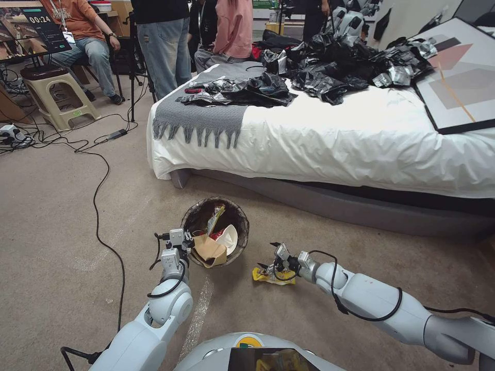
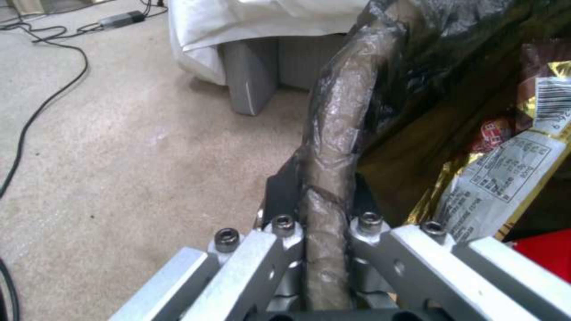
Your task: Pick up the trash bin, then pick up the garbage from the floor and place it into the trash bin.
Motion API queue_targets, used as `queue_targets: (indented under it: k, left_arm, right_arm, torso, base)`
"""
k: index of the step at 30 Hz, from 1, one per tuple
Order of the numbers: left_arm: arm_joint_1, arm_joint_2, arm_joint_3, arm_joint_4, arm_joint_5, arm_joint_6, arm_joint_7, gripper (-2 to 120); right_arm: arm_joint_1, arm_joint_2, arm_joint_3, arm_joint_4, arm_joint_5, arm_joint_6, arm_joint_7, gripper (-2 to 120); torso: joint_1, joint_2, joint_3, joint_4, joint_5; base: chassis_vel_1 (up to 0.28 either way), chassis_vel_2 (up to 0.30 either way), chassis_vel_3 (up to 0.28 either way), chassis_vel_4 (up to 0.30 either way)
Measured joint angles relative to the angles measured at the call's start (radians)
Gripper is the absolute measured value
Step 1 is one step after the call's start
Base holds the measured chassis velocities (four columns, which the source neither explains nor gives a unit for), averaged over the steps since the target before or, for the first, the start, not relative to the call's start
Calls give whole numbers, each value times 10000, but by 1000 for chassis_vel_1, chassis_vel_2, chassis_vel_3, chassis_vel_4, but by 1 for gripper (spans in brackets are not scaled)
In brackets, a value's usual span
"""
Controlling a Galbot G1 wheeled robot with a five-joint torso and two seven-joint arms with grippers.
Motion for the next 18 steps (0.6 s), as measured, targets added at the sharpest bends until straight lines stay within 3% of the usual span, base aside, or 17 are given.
queue_targets:
  k: [18]
  left_arm:
    - [-68, -106, -24, 89, 5, -34, 3, 2]
  right_arm:
    - [-573, 782, -36, -1100, -572, 289, -244, 100]
  torso:
    - [0, 0, -1, 0, 1]
  base:
    - [0, 0, 0, 0]
